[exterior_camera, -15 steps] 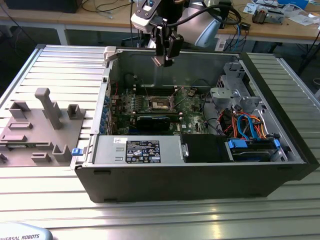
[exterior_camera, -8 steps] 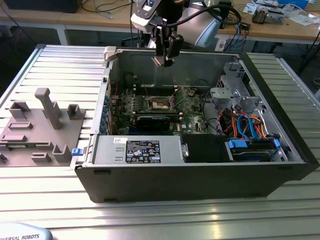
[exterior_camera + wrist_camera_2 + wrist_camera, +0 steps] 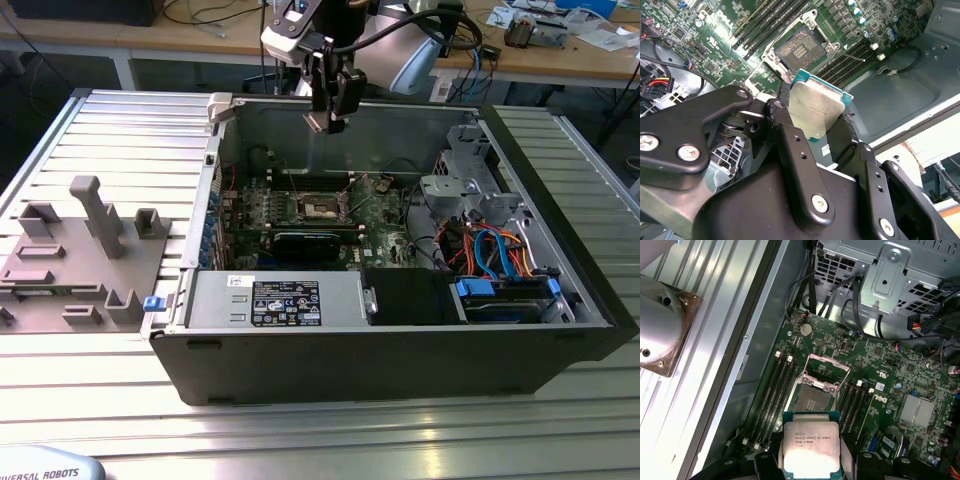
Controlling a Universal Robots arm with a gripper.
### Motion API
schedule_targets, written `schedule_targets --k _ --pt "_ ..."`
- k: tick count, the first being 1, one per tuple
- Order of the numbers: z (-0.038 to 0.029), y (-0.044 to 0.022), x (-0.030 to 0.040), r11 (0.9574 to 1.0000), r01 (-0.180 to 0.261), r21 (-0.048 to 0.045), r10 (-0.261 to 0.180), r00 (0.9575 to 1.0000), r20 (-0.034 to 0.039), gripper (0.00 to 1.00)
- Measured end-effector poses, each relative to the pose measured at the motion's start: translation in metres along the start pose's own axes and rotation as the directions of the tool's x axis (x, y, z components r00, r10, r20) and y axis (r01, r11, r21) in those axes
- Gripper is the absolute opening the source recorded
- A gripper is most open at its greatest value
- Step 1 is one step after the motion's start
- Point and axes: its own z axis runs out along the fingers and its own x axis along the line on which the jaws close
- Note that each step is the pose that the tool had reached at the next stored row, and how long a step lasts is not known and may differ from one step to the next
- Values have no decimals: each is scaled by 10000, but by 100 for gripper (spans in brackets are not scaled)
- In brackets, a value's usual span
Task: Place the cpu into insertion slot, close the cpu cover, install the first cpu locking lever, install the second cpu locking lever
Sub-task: 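Place the cpu into insertion slot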
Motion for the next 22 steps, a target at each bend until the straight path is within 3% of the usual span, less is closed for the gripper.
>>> schedule_targets --k 22 --pt "0 0 0 9999 -145 -4 145 9999 8 54"
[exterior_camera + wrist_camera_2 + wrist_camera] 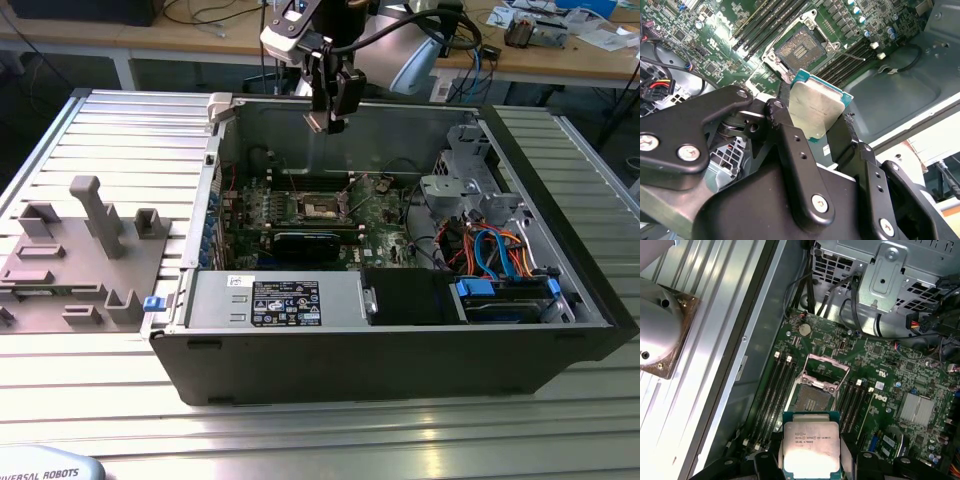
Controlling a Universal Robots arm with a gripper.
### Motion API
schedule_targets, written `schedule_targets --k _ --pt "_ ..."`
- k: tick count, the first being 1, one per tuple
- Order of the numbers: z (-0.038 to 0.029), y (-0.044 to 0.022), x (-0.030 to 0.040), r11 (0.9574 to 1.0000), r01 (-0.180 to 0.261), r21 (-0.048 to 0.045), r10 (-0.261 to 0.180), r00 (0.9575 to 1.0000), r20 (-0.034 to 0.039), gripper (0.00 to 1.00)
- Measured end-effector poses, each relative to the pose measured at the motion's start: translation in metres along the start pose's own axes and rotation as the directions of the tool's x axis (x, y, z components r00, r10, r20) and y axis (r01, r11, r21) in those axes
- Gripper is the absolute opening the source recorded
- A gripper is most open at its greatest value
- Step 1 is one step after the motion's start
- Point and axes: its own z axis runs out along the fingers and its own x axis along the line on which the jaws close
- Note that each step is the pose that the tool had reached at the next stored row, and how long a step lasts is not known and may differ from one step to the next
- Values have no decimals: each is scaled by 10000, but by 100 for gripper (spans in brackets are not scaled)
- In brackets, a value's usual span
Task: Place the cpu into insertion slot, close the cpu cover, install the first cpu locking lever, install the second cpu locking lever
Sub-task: 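Place the cpu into insertion slot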
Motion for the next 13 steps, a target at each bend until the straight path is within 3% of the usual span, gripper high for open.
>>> schedule_targets --k 13 --pt "0 0 0 10000 -73 -3 73 10000 4 54"
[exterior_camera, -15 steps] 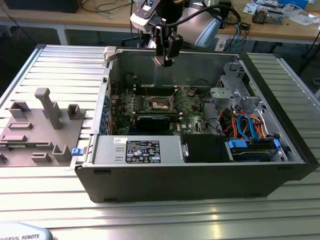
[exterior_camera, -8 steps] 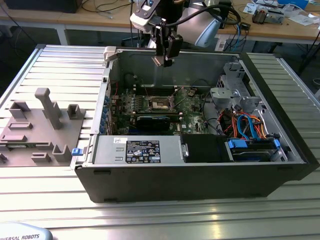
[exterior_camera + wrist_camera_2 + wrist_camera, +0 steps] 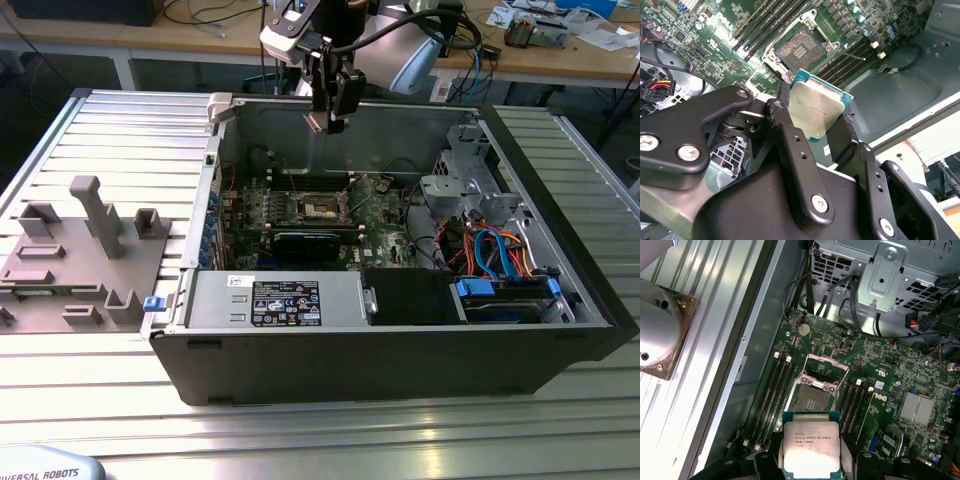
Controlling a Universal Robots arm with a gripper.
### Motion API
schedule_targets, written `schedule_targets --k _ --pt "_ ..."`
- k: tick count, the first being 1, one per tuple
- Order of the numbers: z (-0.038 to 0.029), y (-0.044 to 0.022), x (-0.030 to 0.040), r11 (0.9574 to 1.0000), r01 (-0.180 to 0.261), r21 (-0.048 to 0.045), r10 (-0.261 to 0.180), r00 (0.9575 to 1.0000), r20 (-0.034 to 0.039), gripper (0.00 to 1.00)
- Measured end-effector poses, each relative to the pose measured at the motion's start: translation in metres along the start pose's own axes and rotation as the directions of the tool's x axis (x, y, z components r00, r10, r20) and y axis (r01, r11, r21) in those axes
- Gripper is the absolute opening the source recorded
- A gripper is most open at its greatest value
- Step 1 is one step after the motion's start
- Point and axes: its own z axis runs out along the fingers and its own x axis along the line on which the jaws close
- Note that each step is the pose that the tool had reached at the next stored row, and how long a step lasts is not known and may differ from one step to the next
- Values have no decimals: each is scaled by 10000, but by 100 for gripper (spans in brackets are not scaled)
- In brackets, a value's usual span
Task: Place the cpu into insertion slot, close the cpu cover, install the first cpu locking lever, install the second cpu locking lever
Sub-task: 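Place the cpu into insertion slot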
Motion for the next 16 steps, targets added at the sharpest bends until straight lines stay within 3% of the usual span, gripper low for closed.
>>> schedule_targets --k 16 --pt "0 0 0 9999 -120 -4 120 9999 6 54"
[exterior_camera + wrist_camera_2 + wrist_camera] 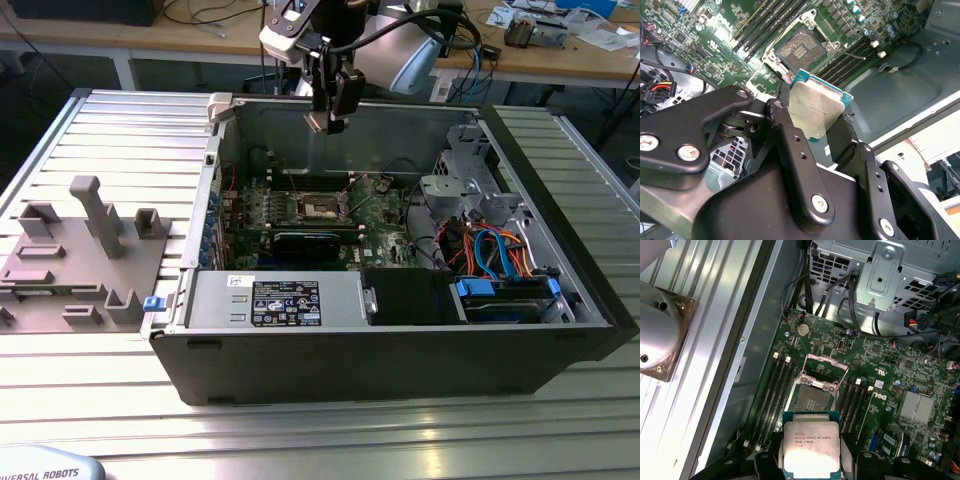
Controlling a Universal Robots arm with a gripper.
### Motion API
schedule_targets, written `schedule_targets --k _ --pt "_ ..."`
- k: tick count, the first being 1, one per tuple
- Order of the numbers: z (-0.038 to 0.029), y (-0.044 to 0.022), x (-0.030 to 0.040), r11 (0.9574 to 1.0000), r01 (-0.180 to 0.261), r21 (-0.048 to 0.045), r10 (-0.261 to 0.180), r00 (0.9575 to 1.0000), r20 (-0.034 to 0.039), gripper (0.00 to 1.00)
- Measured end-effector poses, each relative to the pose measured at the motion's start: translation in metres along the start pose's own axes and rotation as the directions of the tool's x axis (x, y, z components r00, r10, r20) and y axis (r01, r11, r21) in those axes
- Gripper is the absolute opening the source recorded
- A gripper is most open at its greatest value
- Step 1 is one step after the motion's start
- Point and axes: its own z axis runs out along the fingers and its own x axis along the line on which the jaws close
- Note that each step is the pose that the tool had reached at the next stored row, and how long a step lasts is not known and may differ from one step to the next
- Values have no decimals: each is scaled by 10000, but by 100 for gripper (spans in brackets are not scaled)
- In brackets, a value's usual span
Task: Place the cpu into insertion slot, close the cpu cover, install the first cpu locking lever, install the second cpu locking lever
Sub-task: 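Place the cpu into insertion slot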
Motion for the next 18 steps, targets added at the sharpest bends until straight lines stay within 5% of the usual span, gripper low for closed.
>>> schedule_targets --k 18 --pt "0 0 0 9999 -126 -4 126 9999 7 54"
